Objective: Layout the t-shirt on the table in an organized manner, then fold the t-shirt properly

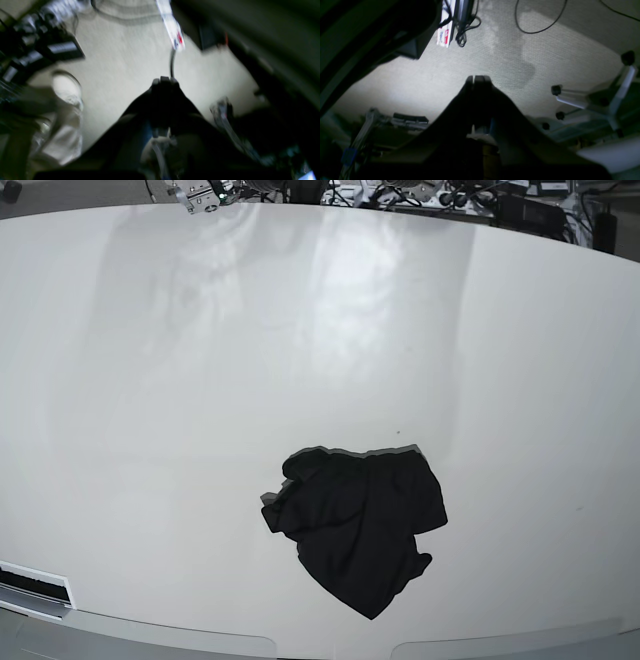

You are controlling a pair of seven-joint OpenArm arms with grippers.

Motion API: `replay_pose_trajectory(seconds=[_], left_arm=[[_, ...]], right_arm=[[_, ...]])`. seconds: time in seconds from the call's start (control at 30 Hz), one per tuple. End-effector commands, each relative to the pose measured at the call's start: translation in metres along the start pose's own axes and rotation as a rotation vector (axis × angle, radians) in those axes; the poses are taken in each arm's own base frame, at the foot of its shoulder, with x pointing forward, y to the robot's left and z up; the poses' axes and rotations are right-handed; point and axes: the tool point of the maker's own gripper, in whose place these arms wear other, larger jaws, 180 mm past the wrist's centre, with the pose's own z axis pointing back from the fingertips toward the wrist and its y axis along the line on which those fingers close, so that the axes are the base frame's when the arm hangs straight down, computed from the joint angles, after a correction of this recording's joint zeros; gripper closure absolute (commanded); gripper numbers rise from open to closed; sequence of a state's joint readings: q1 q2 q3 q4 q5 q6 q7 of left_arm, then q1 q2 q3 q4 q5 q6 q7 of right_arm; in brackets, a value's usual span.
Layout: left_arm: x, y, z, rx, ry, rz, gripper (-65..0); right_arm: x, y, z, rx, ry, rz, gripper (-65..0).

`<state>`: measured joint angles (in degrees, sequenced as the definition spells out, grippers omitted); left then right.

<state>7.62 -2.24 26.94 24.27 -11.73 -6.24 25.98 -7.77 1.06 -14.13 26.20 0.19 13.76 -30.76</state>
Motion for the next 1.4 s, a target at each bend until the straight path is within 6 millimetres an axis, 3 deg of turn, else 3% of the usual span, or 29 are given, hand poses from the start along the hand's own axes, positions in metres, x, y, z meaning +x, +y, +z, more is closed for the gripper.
replay_pose_trajectory(seconds=[0.0, 0.17, 0.37, 0.57, 0.73, 0.87, 0.97, 1.2, 1.37], left_arm=[[-0.008, -0.013, -0.001, -0.027, 0.015, -0.004, 0.0], [-0.039, -0.038, 0.000, -0.071, 0.002, -0.018, 0.0], [-0.065, -0.050, 0.021, -0.093, -0.019, -0.069, 0.0], [-0.090, -0.047, 0.061, -0.080, -0.072, -0.134, 0.0], [-0.091, -0.053, 0.109, -0.064, -0.169, -0.192, 0.0], [-0.071, -0.040, 0.158, 0.065, -0.297, -0.308, 0.0], [-0.045, -0.025, 0.199, 0.160, -0.411, -0.330, 0.0], [0.018, 0.014, 0.298, 0.329, -0.664, -0.304, 0.0], [0.058, 0.041, 0.355, 0.434, -0.848, -0.275, 0.0]], right_arm=[[-0.002, 0.000, 0.002, 0.012, 0.003, 0.018, 0.0], [-0.044, 0.027, 0.001, 0.082, 0.028, 0.073, 0.0], [-0.077, 0.040, 0.026, 0.126, 0.028, 0.092, 0.0], [-0.099, 0.043, 0.064, 0.101, -0.055, 0.085, 0.0], [-0.117, 0.040, 0.106, 0.032, -0.113, 0.112, 0.0], [-0.113, 0.021, 0.153, -0.120, -0.188, 0.194, 0.0], [-0.101, 0.007, 0.195, -0.263, -0.272, 0.231, 0.0], [-0.061, -0.006, 0.288, -0.499, -0.503, 0.260, 0.0], [-0.031, -0.024, 0.313, -0.643, -0.626, 0.290, 0.0]])
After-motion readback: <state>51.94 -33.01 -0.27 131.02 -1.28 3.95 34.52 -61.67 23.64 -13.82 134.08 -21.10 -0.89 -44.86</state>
